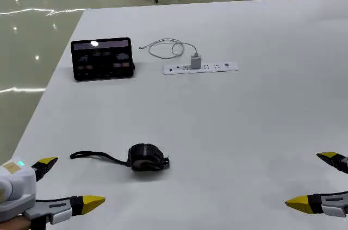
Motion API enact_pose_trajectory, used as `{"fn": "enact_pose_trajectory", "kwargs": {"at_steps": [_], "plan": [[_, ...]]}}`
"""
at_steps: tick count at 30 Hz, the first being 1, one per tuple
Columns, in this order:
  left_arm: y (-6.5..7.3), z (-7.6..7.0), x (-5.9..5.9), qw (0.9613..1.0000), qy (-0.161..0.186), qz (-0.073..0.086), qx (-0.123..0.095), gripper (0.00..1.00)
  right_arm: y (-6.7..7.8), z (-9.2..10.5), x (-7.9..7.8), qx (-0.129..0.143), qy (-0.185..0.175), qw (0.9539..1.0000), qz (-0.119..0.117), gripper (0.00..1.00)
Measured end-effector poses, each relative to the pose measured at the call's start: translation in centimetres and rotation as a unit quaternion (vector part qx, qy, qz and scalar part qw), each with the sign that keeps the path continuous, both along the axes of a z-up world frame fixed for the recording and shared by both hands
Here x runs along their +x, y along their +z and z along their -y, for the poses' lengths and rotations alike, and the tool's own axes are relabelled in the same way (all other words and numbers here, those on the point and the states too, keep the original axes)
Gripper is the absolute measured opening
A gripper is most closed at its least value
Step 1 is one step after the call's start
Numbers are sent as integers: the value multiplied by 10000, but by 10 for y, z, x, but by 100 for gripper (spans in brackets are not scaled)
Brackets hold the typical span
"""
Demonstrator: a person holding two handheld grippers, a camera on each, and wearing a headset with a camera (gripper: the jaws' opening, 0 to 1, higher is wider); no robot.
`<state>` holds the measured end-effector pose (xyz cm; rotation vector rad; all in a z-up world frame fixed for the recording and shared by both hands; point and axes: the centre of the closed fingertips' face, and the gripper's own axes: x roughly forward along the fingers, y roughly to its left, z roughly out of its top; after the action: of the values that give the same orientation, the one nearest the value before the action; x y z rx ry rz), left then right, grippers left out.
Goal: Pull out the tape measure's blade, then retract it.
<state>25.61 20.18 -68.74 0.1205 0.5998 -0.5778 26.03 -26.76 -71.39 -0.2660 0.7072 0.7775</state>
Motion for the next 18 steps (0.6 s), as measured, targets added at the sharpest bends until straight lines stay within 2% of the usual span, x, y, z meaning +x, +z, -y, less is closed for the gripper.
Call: {"fn": "enact_pose_trajectory", "kwargs": {"at_steps": [1,3,8,12,17,18], "plan": [[0,-1,0,10000,-7,22,49,100,0,0,0,28,-25,10000,-9,97],[-1,-3,0,10000,49,-49,-15,100,0,0,1,11,-33,10000,-1,97],[-1,-4,-1,10000,43,-39,1,100,1,-1,2,32,-56,10000,-15,96],[2,-3,1,10000,32,24,-36,100,0,-1,2,2,-38,10000,-29,95],[2,0,1,10000,-54,12,-32,100,2,-2,4,-24,-24,10000,80,100],[3,1,1,10000,-63,25,-31,100,3,0,7,-100,-32,9998,165,100]]}}
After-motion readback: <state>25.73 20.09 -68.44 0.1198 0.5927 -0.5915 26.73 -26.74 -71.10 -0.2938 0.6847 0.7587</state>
